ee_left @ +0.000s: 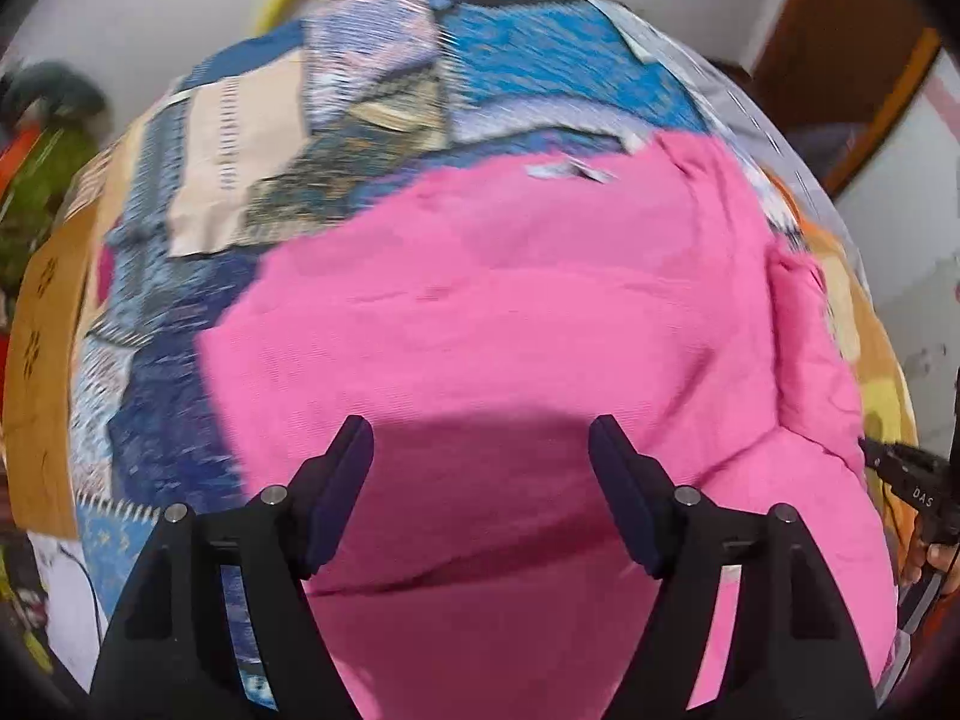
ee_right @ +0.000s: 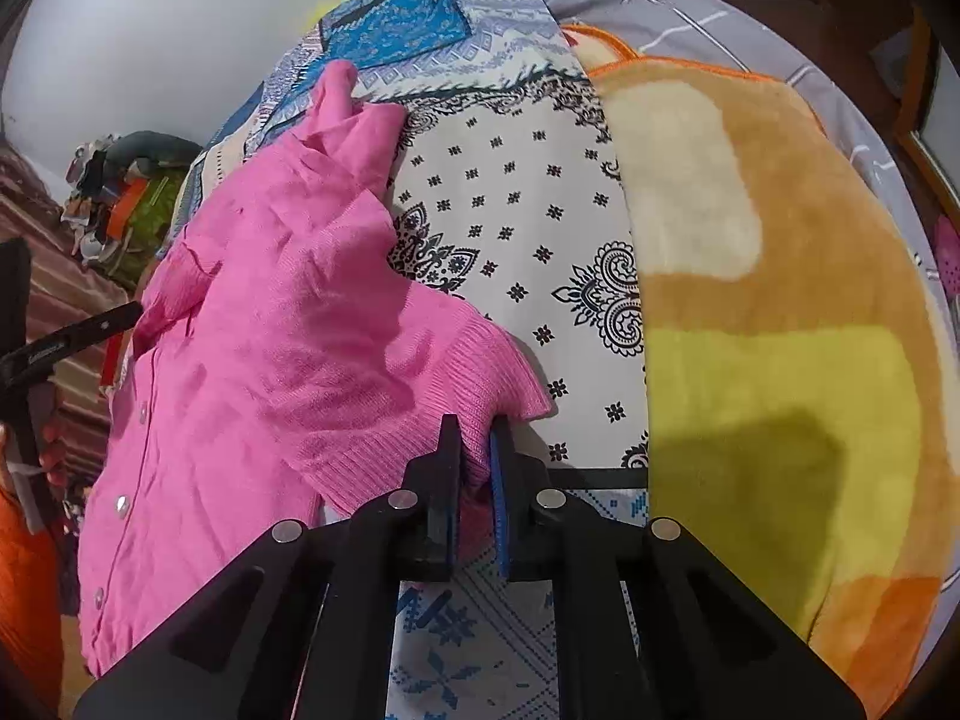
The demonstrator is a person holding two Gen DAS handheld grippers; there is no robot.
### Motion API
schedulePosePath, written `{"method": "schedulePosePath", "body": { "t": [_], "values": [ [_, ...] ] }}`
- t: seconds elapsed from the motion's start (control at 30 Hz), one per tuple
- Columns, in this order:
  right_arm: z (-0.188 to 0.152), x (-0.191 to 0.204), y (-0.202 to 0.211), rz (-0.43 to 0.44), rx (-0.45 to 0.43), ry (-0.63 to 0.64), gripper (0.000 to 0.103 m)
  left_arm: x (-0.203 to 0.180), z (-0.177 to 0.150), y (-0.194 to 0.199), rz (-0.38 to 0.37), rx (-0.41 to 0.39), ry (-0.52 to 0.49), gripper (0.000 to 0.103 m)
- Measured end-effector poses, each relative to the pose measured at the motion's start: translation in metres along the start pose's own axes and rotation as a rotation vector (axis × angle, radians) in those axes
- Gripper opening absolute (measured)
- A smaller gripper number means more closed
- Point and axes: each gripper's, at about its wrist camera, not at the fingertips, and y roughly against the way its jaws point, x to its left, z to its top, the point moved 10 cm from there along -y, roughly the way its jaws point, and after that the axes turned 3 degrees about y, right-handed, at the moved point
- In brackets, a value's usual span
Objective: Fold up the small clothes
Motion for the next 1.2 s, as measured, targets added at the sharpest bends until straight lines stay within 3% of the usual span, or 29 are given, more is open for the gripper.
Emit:
{"method": "schedulePosePath", "body": {
  "t": [0.3,0.4,0.53,0.8,0.93,1.2],
  "values": [
    [0.016,-0.004,0.032,0.014,-0.081,0.022,0.007,-0.060,-0.003,-0.015,-0.025,0.031,-0.071,0.077],
    [0.021,-0.002,0.047,0.019,-0.110,0.032,0.006,-0.069,-0.006,-0.011,0.000,0.019,-0.123,0.077],
    [0.034,0.008,0.067,0.030,-0.157,0.055,0.006,-0.067,-0.003,0.005,-0.011,-0.015,-0.108,0.077],
    [0.078,0.056,0.102,0.040,-0.251,0.158,0.006,-0.030,0.015,0.067,-0.026,-0.175,0.002,0.077],
    [0.103,0.094,0.116,0.052,-0.297,0.221,0.006,-0.002,0.019,0.100,0.009,-0.256,0.020,0.077],
    [0.135,0.184,0.111,0.106,-0.340,0.332,0.006,0.060,0.007,0.129,0.058,-0.319,0.092,0.079]
  ]
}}
